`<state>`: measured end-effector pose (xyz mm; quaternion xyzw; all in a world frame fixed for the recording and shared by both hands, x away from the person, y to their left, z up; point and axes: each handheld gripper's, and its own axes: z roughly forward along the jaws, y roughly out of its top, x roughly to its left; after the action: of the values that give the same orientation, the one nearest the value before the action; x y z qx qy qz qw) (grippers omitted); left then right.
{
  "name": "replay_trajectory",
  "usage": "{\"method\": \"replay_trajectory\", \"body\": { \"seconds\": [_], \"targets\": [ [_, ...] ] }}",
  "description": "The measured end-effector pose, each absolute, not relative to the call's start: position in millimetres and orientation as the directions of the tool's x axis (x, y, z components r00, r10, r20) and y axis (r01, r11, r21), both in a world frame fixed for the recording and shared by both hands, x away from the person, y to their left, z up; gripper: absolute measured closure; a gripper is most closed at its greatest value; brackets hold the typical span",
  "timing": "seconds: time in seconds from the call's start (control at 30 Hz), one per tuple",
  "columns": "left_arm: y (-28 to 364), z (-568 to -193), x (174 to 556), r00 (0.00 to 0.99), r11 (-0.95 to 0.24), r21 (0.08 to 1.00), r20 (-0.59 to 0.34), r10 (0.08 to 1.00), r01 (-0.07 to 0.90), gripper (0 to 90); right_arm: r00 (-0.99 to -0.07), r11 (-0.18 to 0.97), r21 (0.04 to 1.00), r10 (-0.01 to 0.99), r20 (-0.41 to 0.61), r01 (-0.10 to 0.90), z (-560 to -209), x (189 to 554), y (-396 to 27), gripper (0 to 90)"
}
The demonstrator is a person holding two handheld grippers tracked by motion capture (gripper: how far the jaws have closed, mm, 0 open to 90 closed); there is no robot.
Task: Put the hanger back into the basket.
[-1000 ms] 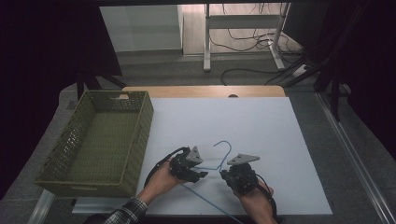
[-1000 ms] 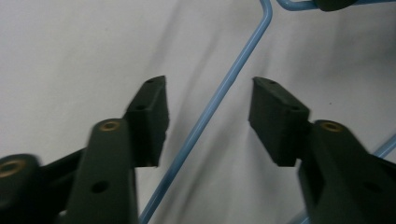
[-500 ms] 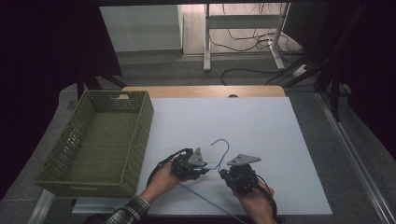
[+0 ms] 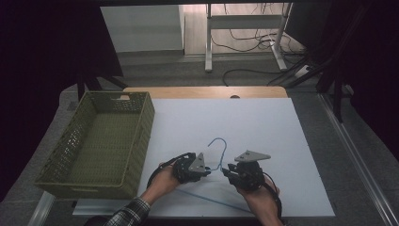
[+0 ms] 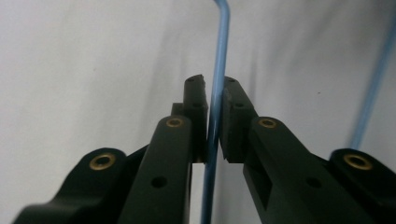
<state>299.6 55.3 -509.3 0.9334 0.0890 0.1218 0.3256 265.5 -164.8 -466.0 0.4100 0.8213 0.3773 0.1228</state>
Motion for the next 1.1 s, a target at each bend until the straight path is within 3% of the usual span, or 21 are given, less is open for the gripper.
{"method": "replay_trajectory", "body": {
  "seconds": [0.1,0.27,0.33,0.4,0.47,0.57,0.6,0.67,0.7,0.73,0.77,0.83,0.97,1.0,1.03,1.07,1.1],
  "targets": [
    [56.1,-507.2,299.4,0.955,-0.770,0.633,0.172,0.241,0.080,84.7,-0.610,0.329,0.719,0.775,0.164,0.612,-462.4,283.4,-165.5,57.2],
    [56.8,-506.2,299.0,0.957,-0.768,0.636,0.165,0.239,0.082,84.7,-0.597,0.286,0.719,0.772,0.218,0.633,-460.0,300.7,-157.8,55.3],
    [57.0,-505.5,298.9,0.958,-0.765,0.639,0.161,0.237,0.082,84.7,-0.595,0.286,0.710,0.771,0.228,0.643,-460.0,306.5,-152.6,59.4],
    [57.3,-504.6,298.6,0.959,-0.766,0.638,0.161,0.235,0.080,84.7,-0.589,0.270,0.699,0.765,0.263,0.662,-461.6,310.5,-149.8,71.2],
    [57.4,-503.7,298.5,0.961,-0.762,0.641,0.146,0.236,0.090,84.6,-0.581,0.257,0.693,0.764,0.282,0.674,-462.3,311.7,-149.4,76.7],
    [59.7,-498.4,300.3,0.963,-0.737,0.661,0.078,0.257,0.143,73.1,-0.573,0.191,0.683,0.721,0.389,0.705,-457.4,311.8,-153.2,83.6],
    [60.5,-496.3,300.0,0.961,-0.733,0.663,0.070,0.266,0.155,73.1,-0.573,0.191,0.683,0.721,0.389,0.705,-457.4,311.8,-153.2,83.6],
    [65.8,-488.0,299.5,0.957,-0.716,0.670,0.030,0.288,0.194,62.1,-0.578,0.165,0.687,0.694,0.429,0.707,-450.9,310.3,-154.0,85.3],
    [69.1,-483.5,298.8,0.952,-0.708,0.672,0.016,0.306,0.216,53.8,-0.612,0.207,0.717,0.701,0.366,0.666,-442.5,306.5,-152.4,85.4],
    [71.8,-480.4,298.3,0.950,-0.697,0.680,-0.002,0.312,0.230,53.8,-0.612,0.207,0.717,0.701,0.366,0.666,-442.5,306.5,-152.4,85.4],
    [76.7,-475.2,298.4,0.947,-0.680,0.686,-0.046,0.317,0.260,44.3,-0.629,0.220,0.731,0.696,0.346,0.646,-436.4,304.0,-152.8,85.5],
    [85.5,-466.7,299.5,0.939,-0.656,0.687,-0.121,0.323,0.314,41.6,-0.635,0.215,0.736,0.687,0.353,0.642,-434.2,303.6,-154.0,85.5],
    [93.3,-458.0,301.4,0.924,-0.635,0.673,-0.237,0.299,0.378,27.6,-0.660,0.214,0.758,0.666,0.348,0.616,-425.6,301.1,-156.2,85.4],
    [94.1,-456.5,301.4,0.924,-0.632,0.676,-0.245,0.294,0.380,28.2,-0.666,0.216,0.760,0.659,0.349,0.612,-423.9,300.5,-156.3,85.4],
    [95.0,-454.1,301.7,0.924,-0.629,0.677,-0.249,0.291,0.381,36.0,-0.679,0.222,0.765,0.645,0.349,0.604,-421.8,299.3,-156.1,85.4],
    [95.1,-453.1,302.5,0.921,-0.627,0.675,-0.263,0.286,0.388,36.0,-0.679,0.222,0.765,0.645,0.349,0.604,-421.8,299.3,-156.1,85.4],
    [95.2,-450.6,304.2,0.919,-0.630,0.669,-0.277,0.281,0.394,43.5,-0.694,0.229,0.772,0.631,0.346,0.593,-420.8,297.6,-155.2,85.4]
  ]
}}
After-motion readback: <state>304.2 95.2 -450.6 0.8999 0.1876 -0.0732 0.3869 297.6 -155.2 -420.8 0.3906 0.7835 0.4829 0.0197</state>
